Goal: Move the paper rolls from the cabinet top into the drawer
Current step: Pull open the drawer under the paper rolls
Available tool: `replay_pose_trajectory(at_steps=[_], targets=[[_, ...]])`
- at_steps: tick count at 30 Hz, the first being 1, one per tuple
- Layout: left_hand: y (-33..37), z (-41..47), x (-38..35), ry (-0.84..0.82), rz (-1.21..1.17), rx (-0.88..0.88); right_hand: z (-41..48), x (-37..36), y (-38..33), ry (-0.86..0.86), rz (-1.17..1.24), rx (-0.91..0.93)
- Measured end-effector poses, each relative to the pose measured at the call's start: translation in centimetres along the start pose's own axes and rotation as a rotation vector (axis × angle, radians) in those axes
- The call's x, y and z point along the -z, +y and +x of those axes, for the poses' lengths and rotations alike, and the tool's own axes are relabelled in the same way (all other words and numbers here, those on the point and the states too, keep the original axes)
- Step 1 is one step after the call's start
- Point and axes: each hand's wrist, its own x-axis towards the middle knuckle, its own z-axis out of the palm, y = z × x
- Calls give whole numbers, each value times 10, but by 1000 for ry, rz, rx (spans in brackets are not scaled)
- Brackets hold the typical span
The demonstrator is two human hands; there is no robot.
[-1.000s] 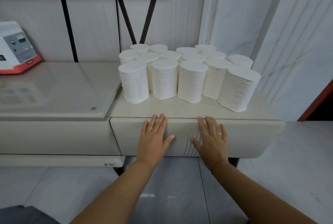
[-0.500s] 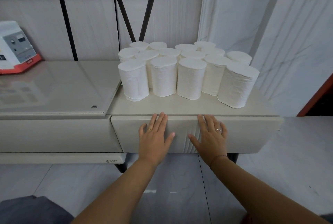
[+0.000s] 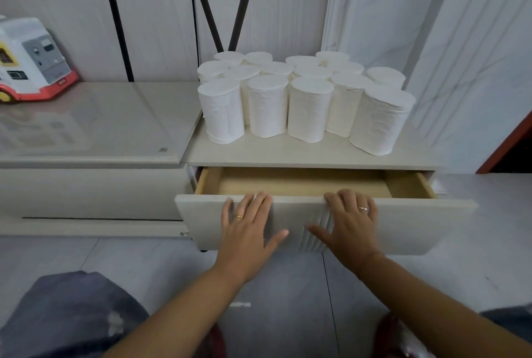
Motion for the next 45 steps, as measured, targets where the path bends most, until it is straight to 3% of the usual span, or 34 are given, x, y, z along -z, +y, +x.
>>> replay_pose_trajectory(at_steps=[8,32,35,41,45], targets=[[-12,-17,41,-171,-175,-106,-23,46,16,-316,206,159],[-7,-73,52,-393,-291,-37,-78,65,7,-454,376,186],[-18,-62,61,-413,-385,-10,-58,69,-7,-414,491,193],[-75,-17,69,-167,-251,108,49,51,-68,-273,530,237],[-109,7,53,-192,-223,163,132,44,-113,-86,446,370]])
